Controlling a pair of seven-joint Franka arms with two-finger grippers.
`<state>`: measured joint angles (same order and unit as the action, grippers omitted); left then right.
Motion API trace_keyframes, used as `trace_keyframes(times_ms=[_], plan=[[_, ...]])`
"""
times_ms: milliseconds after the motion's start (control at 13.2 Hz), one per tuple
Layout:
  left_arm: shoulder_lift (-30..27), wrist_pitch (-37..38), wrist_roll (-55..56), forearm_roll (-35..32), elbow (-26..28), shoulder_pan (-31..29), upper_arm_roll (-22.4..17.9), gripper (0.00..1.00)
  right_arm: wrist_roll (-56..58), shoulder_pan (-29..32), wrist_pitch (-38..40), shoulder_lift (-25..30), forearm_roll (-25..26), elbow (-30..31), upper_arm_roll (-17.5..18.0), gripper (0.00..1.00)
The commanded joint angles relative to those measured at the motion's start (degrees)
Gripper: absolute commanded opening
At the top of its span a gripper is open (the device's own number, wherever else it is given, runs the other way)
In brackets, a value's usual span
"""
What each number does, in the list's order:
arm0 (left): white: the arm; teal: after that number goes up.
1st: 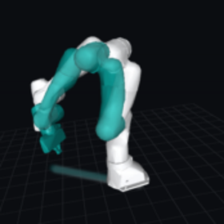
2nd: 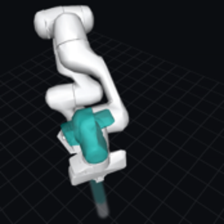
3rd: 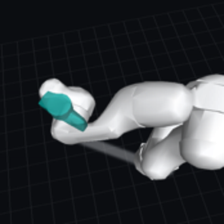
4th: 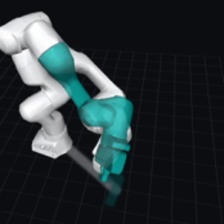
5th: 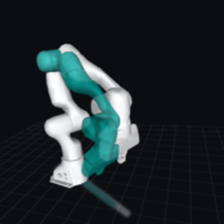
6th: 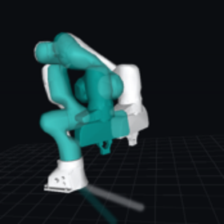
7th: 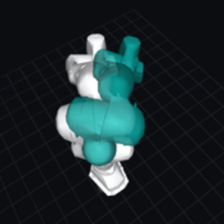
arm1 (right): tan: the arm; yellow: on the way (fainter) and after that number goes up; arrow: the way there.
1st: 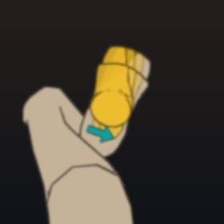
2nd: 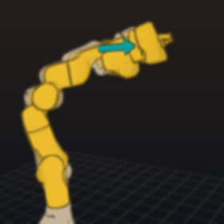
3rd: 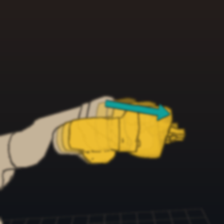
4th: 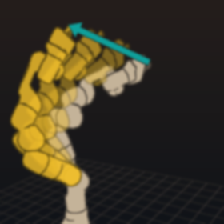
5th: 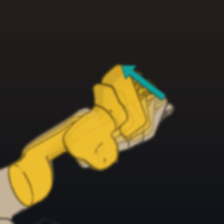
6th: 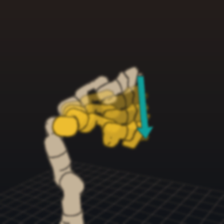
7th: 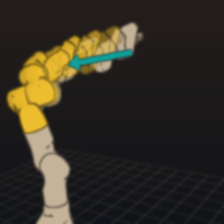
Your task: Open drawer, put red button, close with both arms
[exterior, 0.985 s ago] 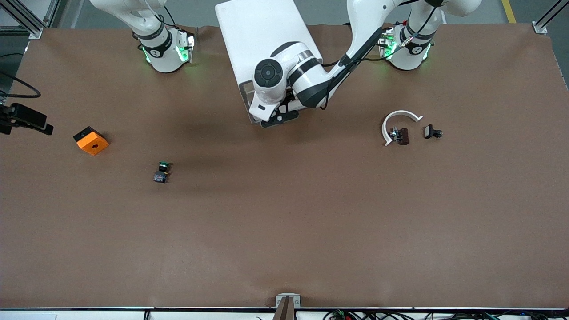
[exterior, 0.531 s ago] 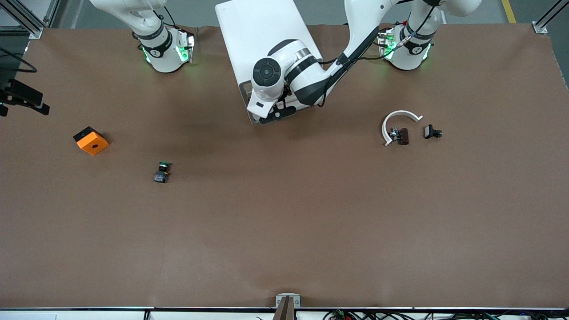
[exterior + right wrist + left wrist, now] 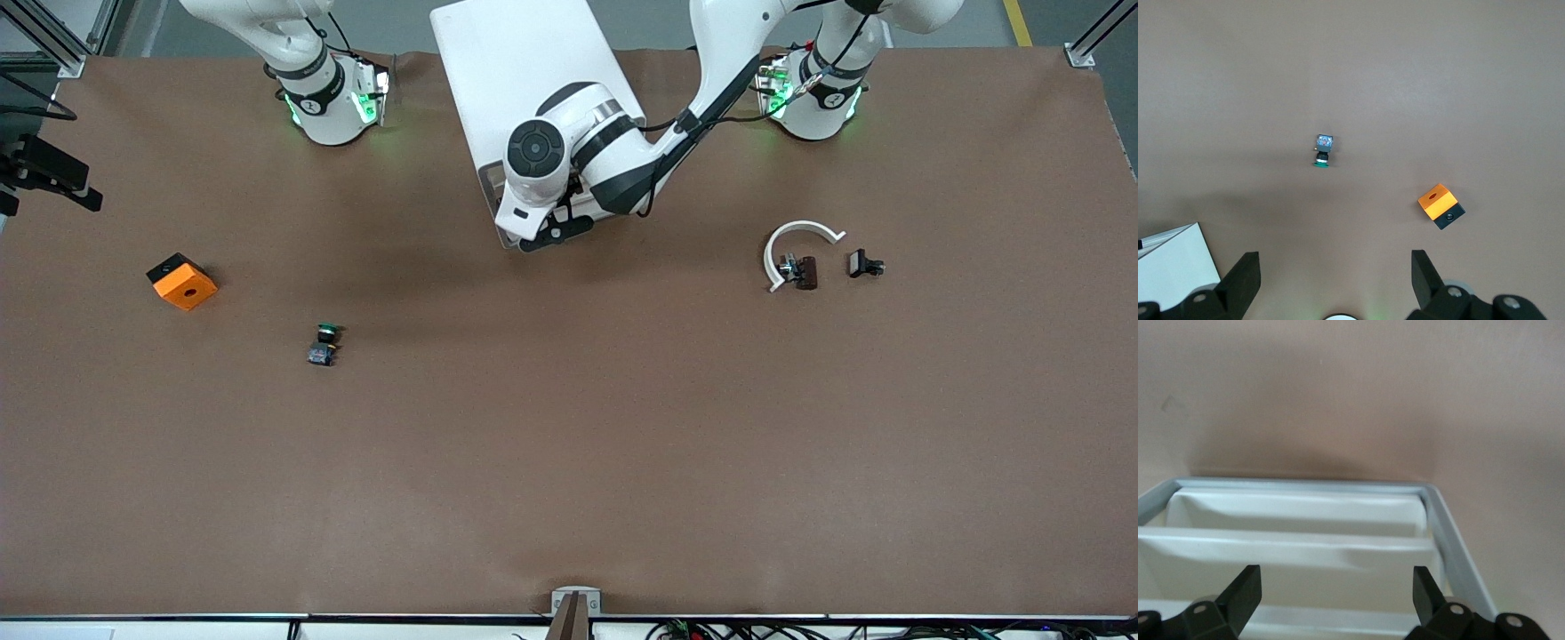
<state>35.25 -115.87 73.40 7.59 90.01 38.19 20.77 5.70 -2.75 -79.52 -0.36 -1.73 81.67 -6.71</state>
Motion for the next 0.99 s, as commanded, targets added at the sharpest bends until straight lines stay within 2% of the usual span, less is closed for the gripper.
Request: trace_keyframes(times_ms=[0, 152, 531, 758, 910], plan=[[0.9, 0.6, -2.5, 0.9, -2.1, -0.7, -3.4, 1.0, 0.7, 0.2, -0.2, 1.4, 1.4, 1.5, 0.3, 1.0], [0.4, 0.6, -5.0, 1.0, -2.7, -1.1, -6.8, 1.0, 0.8, 0.4, -0.2, 2.5, 1.6, 3.4, 0.2, 1.0], [0.3, 0.6, -12.7, 0.8, -2.1, -11.3, -7.3, 1.0, 0.7, 1.3, -0.5, 3.3, 1.6, 4.6, 0.4, 1.0], [-1.4, 0.6, -15.9, -5.5, 0.9, -16.8, -7.3, 1.0, 0.6, 5.6, -0.8, 4.0, 1.6, 5.8, 5.1, 1.0], [-4.0, 0.6, -22.1, -6.9, 3.2, -21.5, -7.3, 1.0, 0.5, 6.2, -1.7, 5.2, 1.6, 7.4, 5.3, 1.0]])
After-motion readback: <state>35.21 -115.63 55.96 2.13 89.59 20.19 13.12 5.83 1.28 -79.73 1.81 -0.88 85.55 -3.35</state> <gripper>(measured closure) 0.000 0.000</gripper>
